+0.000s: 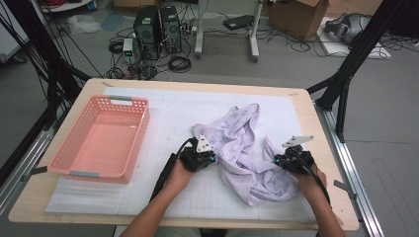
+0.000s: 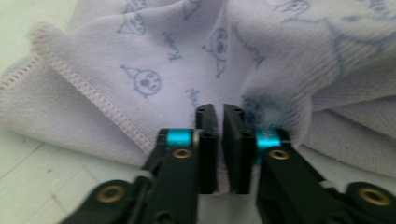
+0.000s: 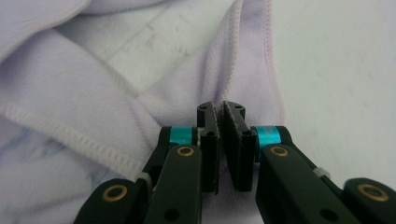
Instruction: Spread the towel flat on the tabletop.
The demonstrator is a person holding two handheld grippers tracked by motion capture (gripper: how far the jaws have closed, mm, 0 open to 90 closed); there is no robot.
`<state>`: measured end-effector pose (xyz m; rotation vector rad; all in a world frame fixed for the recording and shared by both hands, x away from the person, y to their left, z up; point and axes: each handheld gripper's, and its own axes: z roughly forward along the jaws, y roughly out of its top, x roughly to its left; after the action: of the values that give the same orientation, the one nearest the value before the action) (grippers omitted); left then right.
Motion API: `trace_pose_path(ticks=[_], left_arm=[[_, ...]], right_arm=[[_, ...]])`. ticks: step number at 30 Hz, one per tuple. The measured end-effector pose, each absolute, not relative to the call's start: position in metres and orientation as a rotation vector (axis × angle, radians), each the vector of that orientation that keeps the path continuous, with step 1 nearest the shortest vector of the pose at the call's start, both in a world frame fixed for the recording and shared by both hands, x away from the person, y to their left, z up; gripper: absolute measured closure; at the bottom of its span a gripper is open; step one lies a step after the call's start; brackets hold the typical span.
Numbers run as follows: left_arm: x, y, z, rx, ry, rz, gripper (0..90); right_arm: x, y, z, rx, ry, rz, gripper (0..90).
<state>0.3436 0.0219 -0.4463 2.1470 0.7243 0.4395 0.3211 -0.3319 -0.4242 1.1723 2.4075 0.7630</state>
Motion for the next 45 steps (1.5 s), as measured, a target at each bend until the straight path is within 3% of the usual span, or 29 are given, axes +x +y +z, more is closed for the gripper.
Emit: trace_pose_path(ticks=[7, 8, 9, 11, 14, 20, 30, 33, 34, 35, 36, 37, 39, 45], left_arm=[[0.361, 0.058, -0.442, 2.054, 0.896, 0.518, 89.5], [0.363, 0.063, -0.441, 2.041, 0.925, 0.532, 89.4], [0.365, 0.069, -0.441, 2.030, 0.950, 0.541, 89.4], [0.366, 0.076, -0.439, 1.992, 0.984, 0.517, 88.7], [0.363, 0.075, -0.436, 1.968, 0.963, 0.422, 67.6], [0.354, 0.060, -0.435, 1.985, 0.873, 0.334, 44.5], [0.347, 0.037, -0.451, 2.073, 0.796, 0.233, 35.7], [0.344, 0.031, -0.450, 2.106, 0.783, 0.305, 37.2], [0.342, 0.029, -0.449, 2.131, 0.768, 0.355, 41.7], [0.341, 0.027, -0.449, 2.133, 0.752, 0.349, 47.6], [0.340, 0.026, -0.447, 2.145, 0.730, 0.349, 71.0], [0.339, 0.024, -0.447, 2.150, 0.715, 0.361, 71.0], [0.339, 0.024, -0.445, 2.151, 0.721, 0.388, 82.8], [0.356, 0.052, -0.444, 2.075, 0.914, 0.497, 86.5]], right_arm=[[0.291, -0.351, -0.416, 1.198, 2.416, 0.757, 83.8], [0.289, -0.355, -0.412, 1.214, 2.394, 0.782, 76.1], [0.289, -0.355, -0.412, 1.214, 2.394, 0.782, 76.1], [0.290, -0.355, -0.406, 1.237, 2.346, 0.853, 64.2], [0.294, -0.346, -0.398, 1.211, 2.308, 1.014, 58.7], [0.317, -0.302, -0.398, 1.118, 2.375, 1.135, 55.9], [0.349, -0.267, -0.423, 1.140, 2.477, 1.131, 50.1], [0.350, -0.266, -0.425, 1.140, 2.494, 1.120, 50.3], [0.351, -0.265, -0.427, 1.139, 2.504, 1.111, 50.7], [0.352, -0.263, -0.428, 1.135, 2.512, 1.103, 51.4], [0.353, -0.260, -0.431, 1.131, 2.532, 1.100, 54.7], [0.353, -0.260, -0.431, 1.131, 2.532, 1.100, 54.7], [0.354, -0.256, -0.433, 1.123, 2.542, 1.091, 55.5], [0.358, -0.249, -0.434, 1.113, 2.550, 1.083, 56.3]])
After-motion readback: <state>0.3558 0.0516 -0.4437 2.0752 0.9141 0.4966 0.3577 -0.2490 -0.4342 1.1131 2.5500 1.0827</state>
